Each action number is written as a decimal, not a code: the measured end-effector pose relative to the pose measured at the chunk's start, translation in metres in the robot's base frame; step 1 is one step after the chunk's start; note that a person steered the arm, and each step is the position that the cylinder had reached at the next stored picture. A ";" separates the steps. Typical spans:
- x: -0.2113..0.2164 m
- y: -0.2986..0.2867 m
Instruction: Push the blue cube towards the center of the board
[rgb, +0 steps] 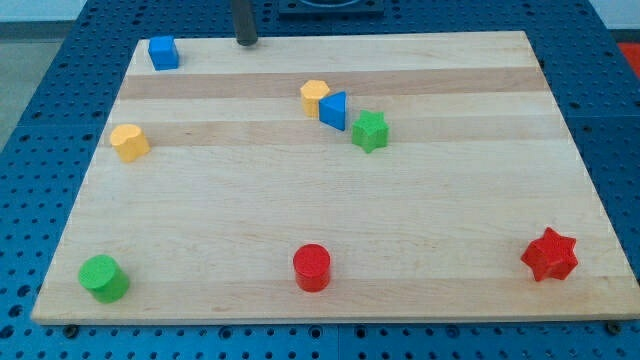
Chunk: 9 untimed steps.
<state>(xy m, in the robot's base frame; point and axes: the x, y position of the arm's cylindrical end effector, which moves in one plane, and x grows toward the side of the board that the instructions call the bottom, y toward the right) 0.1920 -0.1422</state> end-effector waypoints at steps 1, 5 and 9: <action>0.000 -0.037; 0.029 -0.132; 0.045 -0.085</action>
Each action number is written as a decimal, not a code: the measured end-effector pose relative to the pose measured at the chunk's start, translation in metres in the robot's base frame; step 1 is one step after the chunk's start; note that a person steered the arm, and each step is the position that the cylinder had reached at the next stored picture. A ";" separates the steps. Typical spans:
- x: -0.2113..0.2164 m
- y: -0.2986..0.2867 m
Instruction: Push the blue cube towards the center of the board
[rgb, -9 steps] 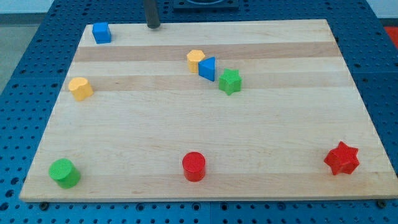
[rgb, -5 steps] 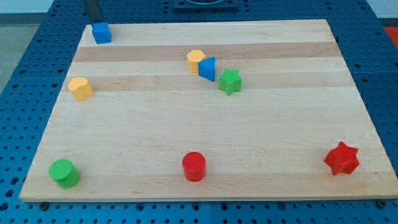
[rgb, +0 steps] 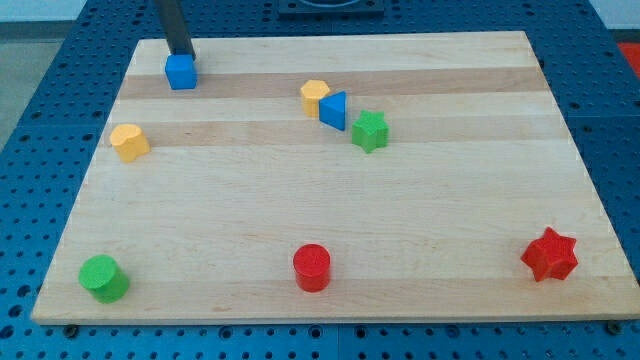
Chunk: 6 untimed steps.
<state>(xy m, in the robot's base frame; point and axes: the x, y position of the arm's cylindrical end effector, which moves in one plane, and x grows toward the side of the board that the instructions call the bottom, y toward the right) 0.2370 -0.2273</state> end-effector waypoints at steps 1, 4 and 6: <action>0.006 -0.033; 0.014 0.007; 0.006 0.047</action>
<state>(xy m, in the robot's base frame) 0.2425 -0.1806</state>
